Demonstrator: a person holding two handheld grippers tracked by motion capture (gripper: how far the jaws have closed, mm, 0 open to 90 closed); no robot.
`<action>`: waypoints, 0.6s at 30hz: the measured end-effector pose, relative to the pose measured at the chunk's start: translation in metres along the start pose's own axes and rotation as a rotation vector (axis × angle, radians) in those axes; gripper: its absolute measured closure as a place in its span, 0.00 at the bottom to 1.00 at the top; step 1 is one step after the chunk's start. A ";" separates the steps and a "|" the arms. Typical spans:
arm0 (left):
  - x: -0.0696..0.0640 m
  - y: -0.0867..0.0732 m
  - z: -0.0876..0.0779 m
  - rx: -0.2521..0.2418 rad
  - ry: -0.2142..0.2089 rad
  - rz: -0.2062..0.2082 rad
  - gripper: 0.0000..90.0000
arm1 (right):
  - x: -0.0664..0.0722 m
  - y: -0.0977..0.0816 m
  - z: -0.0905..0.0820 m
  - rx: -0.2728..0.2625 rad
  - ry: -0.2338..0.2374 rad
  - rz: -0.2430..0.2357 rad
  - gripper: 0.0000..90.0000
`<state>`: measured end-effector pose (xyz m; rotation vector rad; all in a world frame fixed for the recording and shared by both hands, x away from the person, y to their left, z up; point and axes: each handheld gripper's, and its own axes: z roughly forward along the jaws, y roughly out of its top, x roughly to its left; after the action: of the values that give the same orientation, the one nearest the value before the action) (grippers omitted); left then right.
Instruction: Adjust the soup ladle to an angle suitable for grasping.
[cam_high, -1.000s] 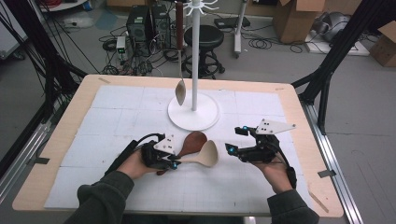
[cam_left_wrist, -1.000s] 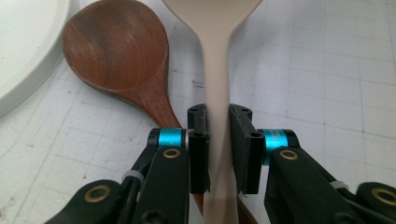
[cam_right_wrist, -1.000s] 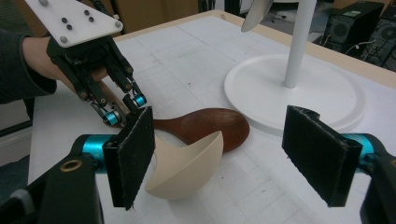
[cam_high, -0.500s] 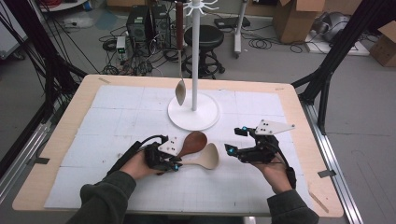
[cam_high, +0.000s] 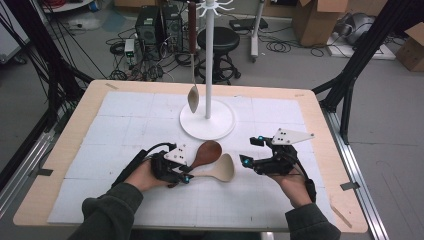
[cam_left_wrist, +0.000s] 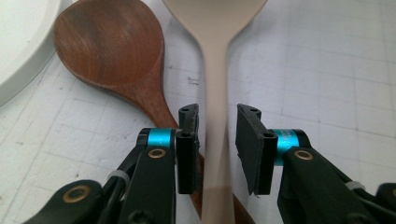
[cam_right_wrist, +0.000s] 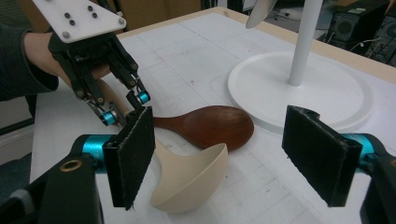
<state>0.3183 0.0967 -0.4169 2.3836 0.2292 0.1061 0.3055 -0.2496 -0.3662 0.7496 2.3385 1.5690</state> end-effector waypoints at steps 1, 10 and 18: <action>0.000 0.000 -0.001 -0.004 -0.001 -0.001 0.75 | 0.000 0.000 0.000 -0.002 -0.001 0.001 0.28; -0.001 -0.005 -0.017 -0.058 -0.003 -0.028 0.72 | 0.001 -0.001 0.000 0.002 -0.001 -0.001 0.28; 0.000 -0.011 -0.030 -0.102 -0.002 -0.045 0.70 | 0.000 -0.004 0.000 0.003 -0.009 0.007 0.28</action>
<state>0.3122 0.1246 -0.4020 2.2756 0.2695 0.0921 0.3044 -0.2504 -0.3699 0.7648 2.3355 1.5620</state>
